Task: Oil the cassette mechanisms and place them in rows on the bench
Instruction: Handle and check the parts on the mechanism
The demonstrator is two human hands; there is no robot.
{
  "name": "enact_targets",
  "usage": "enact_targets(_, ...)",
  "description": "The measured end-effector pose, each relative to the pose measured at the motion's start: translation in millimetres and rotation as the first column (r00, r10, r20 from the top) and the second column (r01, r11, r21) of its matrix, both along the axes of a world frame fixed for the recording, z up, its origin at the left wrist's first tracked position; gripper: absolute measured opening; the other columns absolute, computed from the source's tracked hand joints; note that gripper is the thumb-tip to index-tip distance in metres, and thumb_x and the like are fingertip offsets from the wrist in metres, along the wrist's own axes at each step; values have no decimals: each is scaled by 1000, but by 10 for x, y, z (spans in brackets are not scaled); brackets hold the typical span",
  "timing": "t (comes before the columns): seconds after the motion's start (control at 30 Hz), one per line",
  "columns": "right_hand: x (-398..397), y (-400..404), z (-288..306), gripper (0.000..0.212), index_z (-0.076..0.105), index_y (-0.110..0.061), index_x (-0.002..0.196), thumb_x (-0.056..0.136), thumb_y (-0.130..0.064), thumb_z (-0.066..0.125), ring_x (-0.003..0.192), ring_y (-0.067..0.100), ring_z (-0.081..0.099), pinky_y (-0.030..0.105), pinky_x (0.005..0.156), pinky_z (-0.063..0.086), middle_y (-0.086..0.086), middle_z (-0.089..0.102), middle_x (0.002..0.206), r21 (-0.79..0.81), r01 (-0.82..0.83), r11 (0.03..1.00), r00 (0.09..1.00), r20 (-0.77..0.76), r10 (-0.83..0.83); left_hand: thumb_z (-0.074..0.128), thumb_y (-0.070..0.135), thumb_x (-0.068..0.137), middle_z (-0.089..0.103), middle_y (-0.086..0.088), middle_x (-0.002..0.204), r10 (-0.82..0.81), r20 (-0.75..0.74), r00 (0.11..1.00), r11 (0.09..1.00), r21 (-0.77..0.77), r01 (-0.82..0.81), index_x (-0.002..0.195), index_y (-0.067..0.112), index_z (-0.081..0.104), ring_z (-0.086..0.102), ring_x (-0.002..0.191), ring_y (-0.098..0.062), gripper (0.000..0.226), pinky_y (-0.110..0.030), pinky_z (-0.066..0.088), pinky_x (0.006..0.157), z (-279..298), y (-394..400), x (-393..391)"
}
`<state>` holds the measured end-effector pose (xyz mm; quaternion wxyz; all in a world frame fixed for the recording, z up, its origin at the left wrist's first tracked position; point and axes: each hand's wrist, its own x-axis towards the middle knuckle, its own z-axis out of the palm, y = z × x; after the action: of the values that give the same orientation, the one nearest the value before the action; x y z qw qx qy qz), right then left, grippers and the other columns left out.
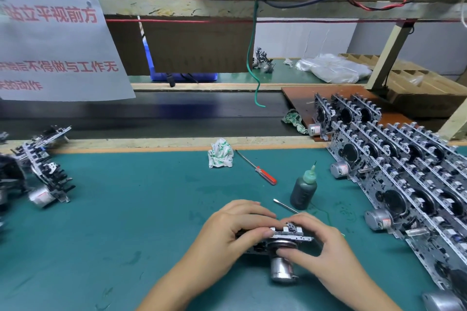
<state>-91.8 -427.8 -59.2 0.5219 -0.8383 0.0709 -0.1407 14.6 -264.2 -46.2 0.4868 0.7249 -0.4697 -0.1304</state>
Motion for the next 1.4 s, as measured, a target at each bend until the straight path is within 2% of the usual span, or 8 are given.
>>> enact_targets(0.13, -60, 19, -13, 44, 61, -47, 100, 59, -63, 63, 102, -2, 52, 19, 87, 41, -25, 62, 98, -336, 53, 940, 998, -23, -64, 48, 48, 88, 59, 30, 113, 9, 12, 1000, 1000, -7, -9, 113, 51, 56, 47, 116, 5, 26, -7, 31, 93, -15, 15, -6)
enact_targets(0.23, -111, 2, -53, 44, 70, -28, 89, 65, -62, 56, 88, -1, 50, 15, 75, 37, -18, 63, 85, -616, 229, 754, 972, 184, -145, 47, 49, 88, 58, 32, 113, 7, 9, 1000, 1000, -8, -7, 110, 54, 56, 47, 116, 6, 25, -6, 31, 93, -9, 11, -1)
enact_targets(0.47, -155, -51, -81, 41, 72, -22, 70, 69, -58, 52, 79, 4, 46, 15, 72, 35, -14, 62, 71, -755, 295, 586, 951, 290, -106, 48, 48, 88, 59, 32, 112, 5, 13, 1000, 1000, -12, -4, 110, 53, 58, 49, 115, 2, 25, -7, 32, 92, -20, 15, 11)
enact_targets(0.67, -185, -39, -20, 41, 71, -26, 77, 70, -61, 51, 81, 2, 47, 16, 71, 36, -19, 60, 77, -750, 225, 621, 974, 193, -119, 46, 52, 85, 60, 31, 111, 7, -20, 1000, 1000, 10, -7, 108, 54, 60, 52, 113, 1, 27, -9, 35, 92, 8, 12, 13)
enact_targets(0.87, -199, -59, 157, 29, 64, -32, 95, 77, -53, 56, 94, -2, 57, 13, 81, 41, -23, 61, 92, -401, 201, 894, 969, 217, -121, 47, 52, 85, 60, 30, 112, -24, -30, 999, 999, 23, 24, 109, 53, 60, 54, 113, -1, 27, -11, 37, 91, 29, 28, 19)
enact_targets(1.07, -209, -65, 270, 21, 62, -30, 92, 82, -47, 56, 86, 2, 57, 14, 75, 42, -18, 58, 88, -414, 177, 893, 968, 239, -81, 58, 49, 83, 59, 29, 111, 45, 48, 998, 999, 10, -45, 104, 53, 64, 54, 110, -2, 23, -11, 39, 86, 36, 78, 10)
enact_targets(1.23, -119, -68, 427, 26, 54, -23, 83, 86, -48, 50, 67, 5, 48, 24, 56, 42, -16, 48, 74, -775, 54, 630, 990, 125, 69, 54, 53, 82, 58, 22, 92, 173, 374, 911, 984, -29, -175, 90, 37, 71, 50, 86, 1, 24, -15, 40, 70, 109, 111, 0)
enact_targets(1.4, 11, -112, 612, 35, 50, -21, 79, 89, -50, 34, 62, 17, 54, 27, 46, 38, -7, 53, 70, -867, -194, 459, 976, -121, 183, 49, 44, 88, 55, 15, 83, 108, 561, 821, 992, -3, -128, 84, 27, 72, 50, 72, -4, 28, -25, 45, 59, 227, 105, -30)
